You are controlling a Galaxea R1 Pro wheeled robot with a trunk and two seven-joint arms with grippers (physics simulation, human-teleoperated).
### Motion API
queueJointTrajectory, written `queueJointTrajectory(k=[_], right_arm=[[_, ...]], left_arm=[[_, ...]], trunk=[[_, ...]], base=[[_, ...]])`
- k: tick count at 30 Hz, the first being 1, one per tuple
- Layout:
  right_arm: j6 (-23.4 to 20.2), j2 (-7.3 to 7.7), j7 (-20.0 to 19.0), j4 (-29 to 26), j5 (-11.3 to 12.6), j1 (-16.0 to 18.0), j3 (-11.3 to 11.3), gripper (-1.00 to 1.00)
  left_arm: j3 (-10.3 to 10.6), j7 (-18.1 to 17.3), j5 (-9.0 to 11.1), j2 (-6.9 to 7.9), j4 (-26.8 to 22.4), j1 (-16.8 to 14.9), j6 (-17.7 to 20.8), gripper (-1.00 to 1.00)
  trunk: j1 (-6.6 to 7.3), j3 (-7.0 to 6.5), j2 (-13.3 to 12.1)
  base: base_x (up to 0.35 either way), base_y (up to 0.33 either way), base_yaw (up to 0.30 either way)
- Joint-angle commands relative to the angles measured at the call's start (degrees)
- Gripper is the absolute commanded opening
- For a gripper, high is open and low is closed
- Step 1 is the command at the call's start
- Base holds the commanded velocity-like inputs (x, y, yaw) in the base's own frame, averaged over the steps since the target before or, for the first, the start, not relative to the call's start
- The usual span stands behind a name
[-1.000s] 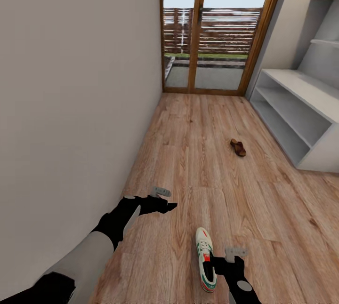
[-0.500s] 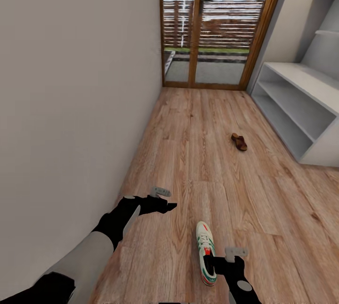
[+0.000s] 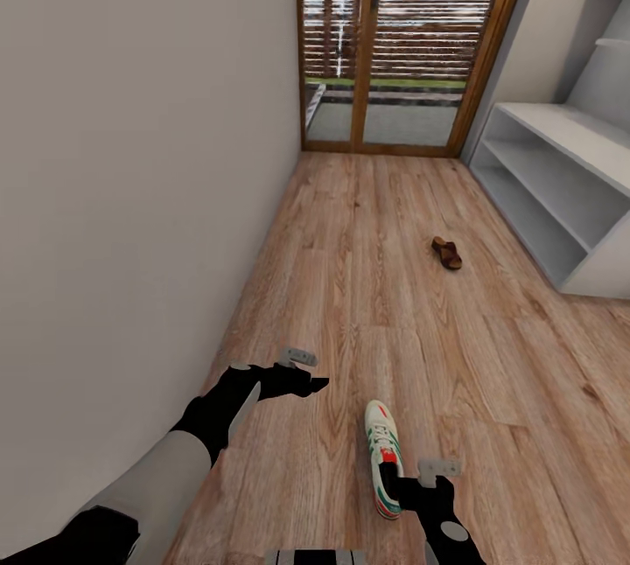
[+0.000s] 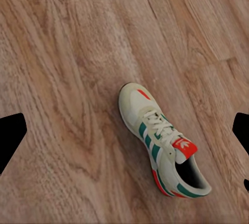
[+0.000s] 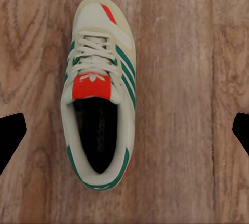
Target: Pick up the two gym shoes and the two sandals from the corridor floor and place them onto the hallstand (shoe rack) in the corridor, making sure they are on the rack and not on the floor. Arrange them so the two gym shoes are next to each other and the two sandals are next to each other.
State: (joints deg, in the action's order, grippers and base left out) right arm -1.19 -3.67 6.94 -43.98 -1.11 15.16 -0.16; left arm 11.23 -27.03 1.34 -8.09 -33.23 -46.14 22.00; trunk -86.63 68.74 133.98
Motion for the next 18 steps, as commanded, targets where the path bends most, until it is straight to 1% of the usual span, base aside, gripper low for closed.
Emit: queueJointTrajectory(k=[1, 18], right_arm=[[-0.1, -0.02, 0.2, -0.1, -0.1, 0.0, 0.0, 1.00], [-0.1, 0.01, 0.2, -0.1, -0.1, 0.0, 0.0, 1.00]], left_arm=[[0.0, -0.1, 0.2, 0.01, -0.1, 0.0, 0.4, 1.00], [-0.1, 0.0, 0.2, 0.01, -0.1, 0.0, 0.4, 1.00]], trunk=[[-0.21, 0.32, 0.4], [-3.95, 4.91, 7.3]], base=[[0.000, 0.000, 0.000], [0.000, 0.000, 0.000]])
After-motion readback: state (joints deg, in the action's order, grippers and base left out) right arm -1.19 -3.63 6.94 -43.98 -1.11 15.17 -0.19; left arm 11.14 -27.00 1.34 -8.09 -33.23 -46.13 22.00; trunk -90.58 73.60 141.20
